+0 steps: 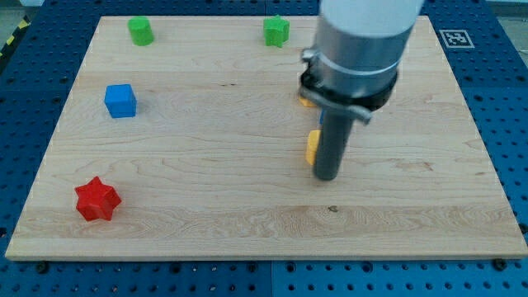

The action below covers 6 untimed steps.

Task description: Point at the red star

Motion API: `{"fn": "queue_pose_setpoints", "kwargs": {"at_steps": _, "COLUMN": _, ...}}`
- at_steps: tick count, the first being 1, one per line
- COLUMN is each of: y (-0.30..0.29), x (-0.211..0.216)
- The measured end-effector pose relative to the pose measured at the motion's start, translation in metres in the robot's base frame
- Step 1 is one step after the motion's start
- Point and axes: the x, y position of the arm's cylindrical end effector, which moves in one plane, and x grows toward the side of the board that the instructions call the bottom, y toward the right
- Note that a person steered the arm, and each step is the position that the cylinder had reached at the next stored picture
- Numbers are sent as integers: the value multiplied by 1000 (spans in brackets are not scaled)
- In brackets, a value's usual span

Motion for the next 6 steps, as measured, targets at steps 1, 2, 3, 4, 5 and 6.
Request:
{"fn": "queue_pose_setpoints", "kwargs": {"at_steps": 1, "y": -84, "x": 43}}
{"fn": "queue_pose_setpoints", "kwargs": {"at_steps": 2, "y": -174, "x": 67}}
{"fn": "queue_pose_setpoints", "kwargs": {"at_steps": 3, "y": -239, "x": 72}}
{"fn": "queue_pose_setpoints", "kwargs": {"at_steps": 4, "y": -305, "x": 72}}
{"fn": "queue_pose_setpoints", "kwargs": {"at_steps": 5, "y": -336, "x": 72}}
{"fn": "queue_pose_setpoints", "kwargs": {"at_steps": 6, "y": -322, "x": 64}}
